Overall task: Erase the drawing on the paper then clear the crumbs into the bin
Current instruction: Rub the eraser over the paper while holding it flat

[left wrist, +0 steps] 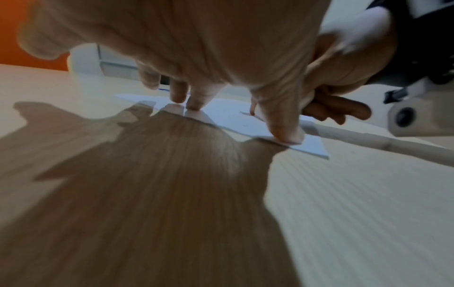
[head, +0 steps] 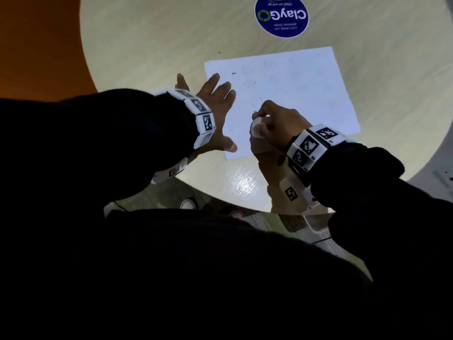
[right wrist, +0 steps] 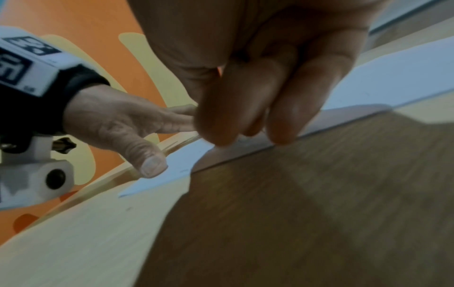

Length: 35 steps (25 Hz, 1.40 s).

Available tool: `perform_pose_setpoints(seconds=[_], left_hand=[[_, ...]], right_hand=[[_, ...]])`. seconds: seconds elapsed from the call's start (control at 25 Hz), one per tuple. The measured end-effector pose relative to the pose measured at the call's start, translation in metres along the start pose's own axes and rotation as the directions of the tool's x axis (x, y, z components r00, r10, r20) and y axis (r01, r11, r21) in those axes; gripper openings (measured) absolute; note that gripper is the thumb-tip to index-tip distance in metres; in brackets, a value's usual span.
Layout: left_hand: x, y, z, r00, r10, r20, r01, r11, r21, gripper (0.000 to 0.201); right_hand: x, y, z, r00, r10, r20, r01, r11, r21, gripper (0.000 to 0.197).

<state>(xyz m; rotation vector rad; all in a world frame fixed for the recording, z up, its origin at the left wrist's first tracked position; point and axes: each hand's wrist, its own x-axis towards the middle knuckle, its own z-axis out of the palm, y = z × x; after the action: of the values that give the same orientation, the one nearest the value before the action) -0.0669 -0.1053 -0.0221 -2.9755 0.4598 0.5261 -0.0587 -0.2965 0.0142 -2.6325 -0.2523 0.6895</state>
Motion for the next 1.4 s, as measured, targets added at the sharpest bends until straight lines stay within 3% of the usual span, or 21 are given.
perform_pose_setpoints(seconds=[0.2,0.32,0.48,0.6,0.72,0.84,1.0,1.16,1.32,1.4], left_hand=[[-0.006,0.005,-0.021,0.998,0.041,-0.053,-0.036,0.995,0.093,0.066],[0.003,0.013,-0.038,0.997,0.069,-0.043,-0.062,0.988,0.143,0.057],[0.023,0.037,-0.04,0.982,0.185,0.042,-0.186,0.982,0.025,0.095],[0.03,0.043,-0.02,0.973,0.198,0.123,-0.193,0.98,-0.045,0.113],[0.033,0.038,-0.01,0.975,0.183,0.13,-0.176,0.982,-0.062,0.115],[0.036,0.034,-0.009,0.975,0.179,0.135,-0.169,0.982,-0.081,0.118],[0.036,0.035,-0.006,0.979,0.176,0.106,-0.169,0.983,-0.075,0.118],[0.039,0.032,-0.002,0.979,0.185,0.085,-0.176,0.979,-0.101,0.12],[0.038,0.034,-0.002,0.979,0.179,0.093,-0.169,0.98,-0.11,0.118],[0.039,0.033,-0.001,0.981,0.177,0.082,-0.166,0.978,-0.123,0.118]], right_hand=[[-0.003,0.014,-0.009,0.999,0.052,-0.001,-0.052,0.998,0.048,0.026],[-0.004,0.018,-0.011,0.998,0.062,0.001,-0.062,0.996,0.061,0.026],[-0.006,0.021,-0.01,0.998,0.066,-0.02,-0.066,0.997,0.026,0.028],[-0.007,0.025,-0.01,0.996,0.076,-0.053,-0.075,0.997,0.018,0.028],[-0.016,0.025,-0.004,0.997,0.034,-0.076,-0.034,0.999,0.0,0.028],[-0.026,0.021,0.002,0.998,-0.066,0.007,0.066,0.997,-0.03,0.028],[-0.013,0.02,-0.01,0.993,-0.032,-0.118,0.03,0.999,-0.022,0.027],[-0.031,0.015,0.002,0.99,-0.138,0.034,0.141,0.984,-0.107,0.028],[-0.011,0.019,-0.012,0.994,-0.045,-0.097,0.037,0.996,-0.083,0.027],[-0.019,0.016,-0.006,0.996,-0.069,-0.064,0.061,0.992,-0.114,0.028]])
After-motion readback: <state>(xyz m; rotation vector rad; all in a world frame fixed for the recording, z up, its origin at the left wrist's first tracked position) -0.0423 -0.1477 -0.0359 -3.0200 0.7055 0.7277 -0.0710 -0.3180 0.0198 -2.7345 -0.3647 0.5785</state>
